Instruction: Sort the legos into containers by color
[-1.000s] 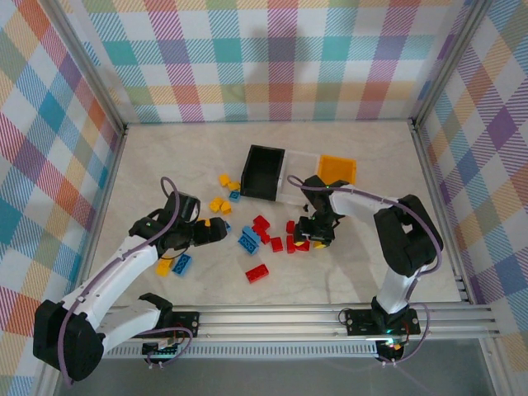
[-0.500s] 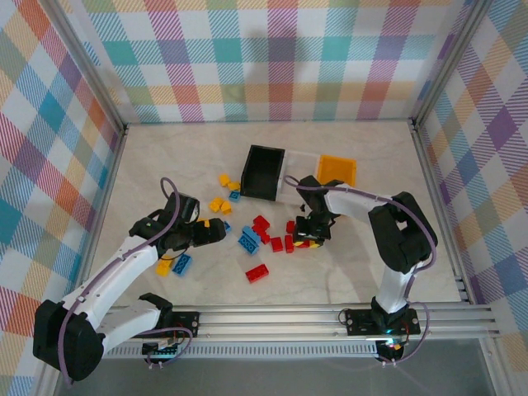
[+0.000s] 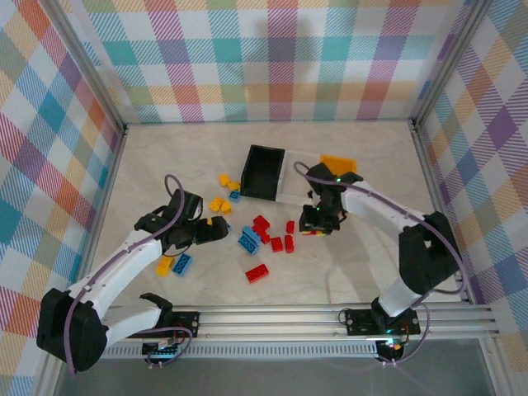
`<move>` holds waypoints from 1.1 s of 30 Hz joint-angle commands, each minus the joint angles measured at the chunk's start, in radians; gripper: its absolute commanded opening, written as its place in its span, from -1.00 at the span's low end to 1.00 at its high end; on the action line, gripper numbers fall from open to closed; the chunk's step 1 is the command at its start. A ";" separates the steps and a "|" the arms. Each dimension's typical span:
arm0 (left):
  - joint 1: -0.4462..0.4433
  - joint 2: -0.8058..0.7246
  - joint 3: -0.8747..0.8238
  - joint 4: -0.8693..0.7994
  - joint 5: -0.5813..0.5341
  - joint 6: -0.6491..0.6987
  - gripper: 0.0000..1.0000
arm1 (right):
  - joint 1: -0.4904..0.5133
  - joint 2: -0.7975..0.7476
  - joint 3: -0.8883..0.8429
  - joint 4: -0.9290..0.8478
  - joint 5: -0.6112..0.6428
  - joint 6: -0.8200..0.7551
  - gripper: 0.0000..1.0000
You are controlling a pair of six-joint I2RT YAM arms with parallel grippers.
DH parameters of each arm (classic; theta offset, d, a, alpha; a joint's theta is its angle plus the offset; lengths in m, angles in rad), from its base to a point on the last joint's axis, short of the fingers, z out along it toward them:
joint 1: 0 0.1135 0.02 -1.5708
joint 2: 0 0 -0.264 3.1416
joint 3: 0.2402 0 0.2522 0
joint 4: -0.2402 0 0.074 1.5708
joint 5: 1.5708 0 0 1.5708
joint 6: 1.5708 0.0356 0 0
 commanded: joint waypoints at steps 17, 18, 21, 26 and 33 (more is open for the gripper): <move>-0.014 0.135 0.145 0.021 0.085 0.053 1.00 | -0.345 0.336 0.533 -0.128 0.031 -0.123 -0.32; -0.014 0.131 0.143 0.018 0.084 0.054 1.00 | -0.345 0.366 0.553 -0.130 0.030 -0.125 -0.32; -0.014 0.119 0.130 0.010 0.078 0.054 1.00 | -0.346 0.440 0.601 -0.140 0.031 -0.122 -0.32; -0.014 0.110 0.114 0.008 0.074 0.053 1.00 | -0.343 0.509 0.622 -0.132 0.028 -0.110 -0.32; -0.014 0.132 0.138 -0.011 0.060 0.084 1.00 | -0.342 0.551 0.603 -0.118 0.022 -0.103 -0.28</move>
